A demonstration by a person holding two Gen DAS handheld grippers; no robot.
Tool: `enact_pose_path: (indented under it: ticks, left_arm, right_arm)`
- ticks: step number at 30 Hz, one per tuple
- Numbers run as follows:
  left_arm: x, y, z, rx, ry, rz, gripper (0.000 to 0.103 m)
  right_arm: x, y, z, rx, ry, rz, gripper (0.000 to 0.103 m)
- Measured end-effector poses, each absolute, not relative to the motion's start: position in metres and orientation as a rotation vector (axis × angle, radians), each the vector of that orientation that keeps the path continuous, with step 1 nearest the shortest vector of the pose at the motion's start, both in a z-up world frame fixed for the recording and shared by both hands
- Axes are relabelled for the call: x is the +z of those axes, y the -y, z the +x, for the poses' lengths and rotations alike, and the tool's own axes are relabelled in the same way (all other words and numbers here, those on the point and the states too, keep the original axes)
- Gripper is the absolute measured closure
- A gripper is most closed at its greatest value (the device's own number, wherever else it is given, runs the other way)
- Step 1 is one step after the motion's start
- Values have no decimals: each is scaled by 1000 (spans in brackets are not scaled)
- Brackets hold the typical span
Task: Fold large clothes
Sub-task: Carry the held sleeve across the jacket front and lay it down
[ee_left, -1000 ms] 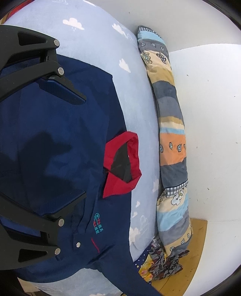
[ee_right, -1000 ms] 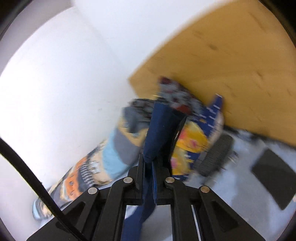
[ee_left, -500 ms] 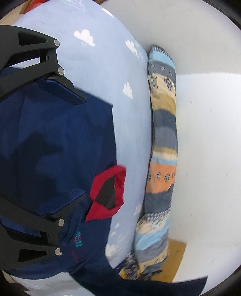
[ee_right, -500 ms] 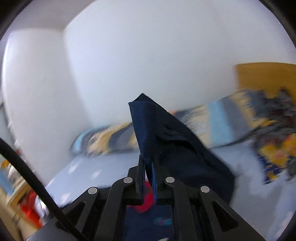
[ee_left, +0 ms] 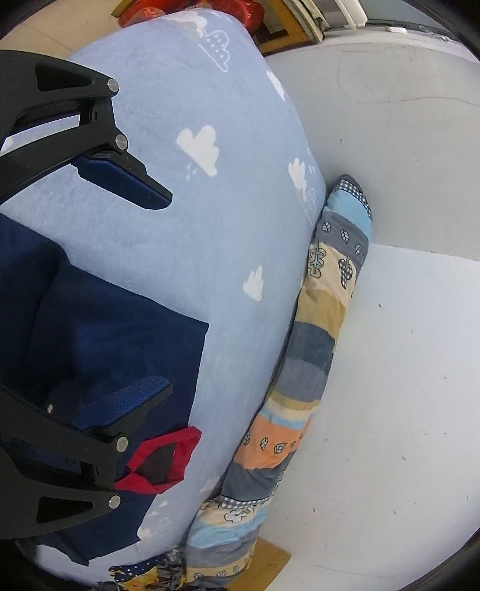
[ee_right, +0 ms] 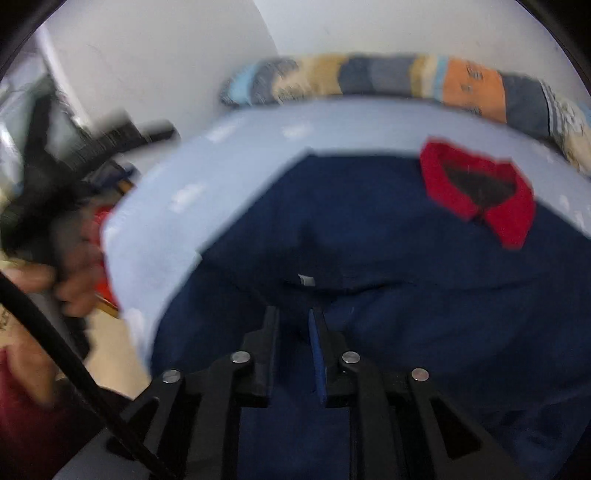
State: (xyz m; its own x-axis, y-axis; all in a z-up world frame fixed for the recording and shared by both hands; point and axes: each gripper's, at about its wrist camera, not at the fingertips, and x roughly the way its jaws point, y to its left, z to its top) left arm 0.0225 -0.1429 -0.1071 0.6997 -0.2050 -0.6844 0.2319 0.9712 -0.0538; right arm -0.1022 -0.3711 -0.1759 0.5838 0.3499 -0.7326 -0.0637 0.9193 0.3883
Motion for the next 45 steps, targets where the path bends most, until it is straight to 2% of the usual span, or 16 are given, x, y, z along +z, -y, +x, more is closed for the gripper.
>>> enact_pose_path:
  ticks: [1,2,3,8,10,12,17,19,23,26,28,30,32,37,39,45]
  left_arm:
    - [-107,146,21,-253,-755,44,12]
    - [-107,149,20,-263,-754,49,12]
    - [-109,154,19,-278,-757,58,12]
    - [-116,189,8,-351,-754,130,12]
    - [-120,204,1,-378,-753,163,12]
    - [-125,218,-5,-406,-754,194,12]
    - [-133,241,-14,-439,-748,265,12]
    - [-135,246,-15,-456,-756,266,12]
    - [-137,252,-20,-479,-754,277,12]
    - [-141,256,-24,-491,-757,297,12]
    - [-144,260,-26,-495,-764,310,12]
    - [-146,262,-28,-501,-764,323,12]
    - [-146,263,-30,-502,-758,334,12]
    - [-147,263,-30,-527,-766,335,12]
    - [-148,265,-30,-533,-773,332,12]
    - [-152,268,-31,-537,-779,349,12]
  right_arm:
    - [-164,393,-111,216,-867,361,74]
    - [-160,408,-121,181,-836,383,55]
    - [-156,436,-132,124,-815,403,41]
    - [-186,558,-199,-235,-865,336,39]
    - [-216,599,-225,-326,-934,389,40]
    - [-243,624,-237,-306,-1021,486,47]
    - [-296,611,-263,-157,-1341,539,50]
    - [-303,601,-272,-195,-1397,464,54]
    - [-239,630,-268,-266,-1099,537,56]
    - [-215,653,-250,-367,-965,455,47]
    - [-235,672,-228,-326,-1004,498,50]
    - [-263,686,-210,-286,-1049,553,72]
    - [-287,681,-211,-269,-1190,545,86]
    - [-303,657,-238,-168,-1342,625,90]
    - [-310,645,-236,-182,-1412,546,90]
    - [-222,647,-208,-353,-1175,380,89]
